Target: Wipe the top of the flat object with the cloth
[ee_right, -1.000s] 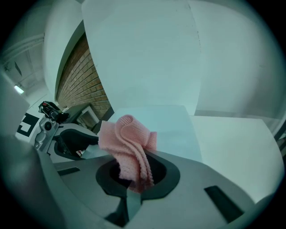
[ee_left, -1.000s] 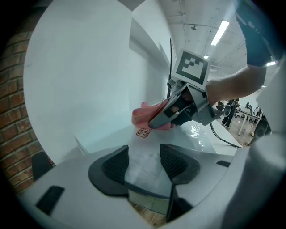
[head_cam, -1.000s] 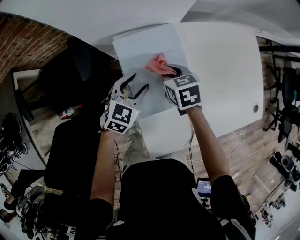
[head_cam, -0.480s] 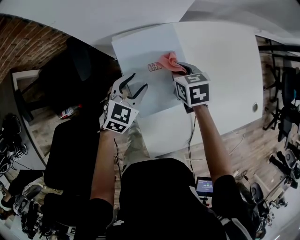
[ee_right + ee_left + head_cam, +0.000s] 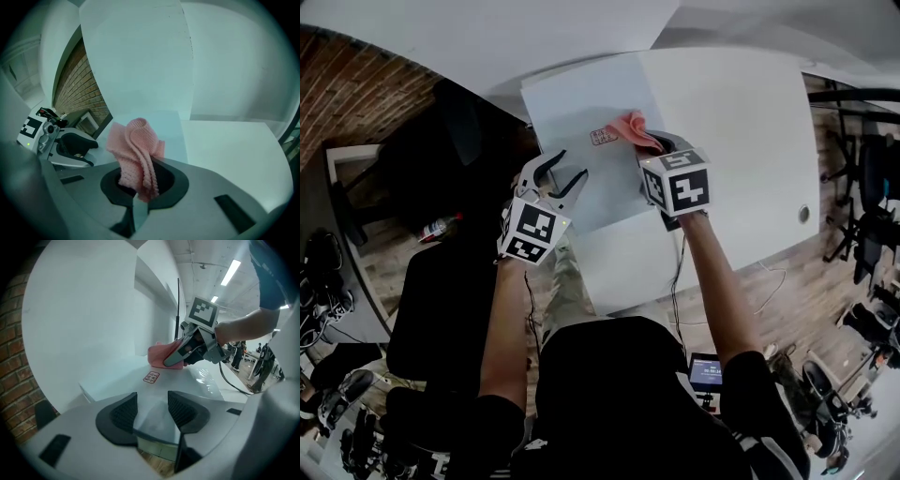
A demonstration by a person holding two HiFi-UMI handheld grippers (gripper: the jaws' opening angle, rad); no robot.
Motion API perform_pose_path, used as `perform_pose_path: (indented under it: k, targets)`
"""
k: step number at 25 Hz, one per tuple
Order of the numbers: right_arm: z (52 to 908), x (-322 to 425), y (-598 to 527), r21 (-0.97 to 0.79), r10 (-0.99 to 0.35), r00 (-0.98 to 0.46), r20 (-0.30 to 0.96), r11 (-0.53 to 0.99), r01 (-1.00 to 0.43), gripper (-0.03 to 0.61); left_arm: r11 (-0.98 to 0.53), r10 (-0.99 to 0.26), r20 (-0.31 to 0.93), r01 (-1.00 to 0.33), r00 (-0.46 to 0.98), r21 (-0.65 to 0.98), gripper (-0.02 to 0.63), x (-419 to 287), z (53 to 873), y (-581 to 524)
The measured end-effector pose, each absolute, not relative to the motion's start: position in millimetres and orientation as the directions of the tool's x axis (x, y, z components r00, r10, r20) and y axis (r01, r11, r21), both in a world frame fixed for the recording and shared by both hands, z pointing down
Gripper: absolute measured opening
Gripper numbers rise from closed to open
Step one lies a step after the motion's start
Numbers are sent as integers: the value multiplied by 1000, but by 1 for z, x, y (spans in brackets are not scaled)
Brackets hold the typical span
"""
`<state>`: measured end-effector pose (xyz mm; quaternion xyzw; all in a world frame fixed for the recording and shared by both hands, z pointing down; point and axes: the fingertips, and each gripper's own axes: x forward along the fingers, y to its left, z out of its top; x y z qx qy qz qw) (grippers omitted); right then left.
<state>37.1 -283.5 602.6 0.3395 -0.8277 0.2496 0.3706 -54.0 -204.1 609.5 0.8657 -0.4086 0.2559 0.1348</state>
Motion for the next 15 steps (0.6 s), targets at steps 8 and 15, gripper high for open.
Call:
perform_pose_path:
  k: [8, 15]
  targets:
    - [561, 31, -275, -158, -408, -527, 745, 660, -735, 44, -614, -653, 515, -786, 556, 71, 213, -52, 562, -207]
    - [507, 23, -262, -143, -460, -561, 688, 673, -726, 44, -630, -687, 436, -775, 582, 42, 205, -48, 500, -205]
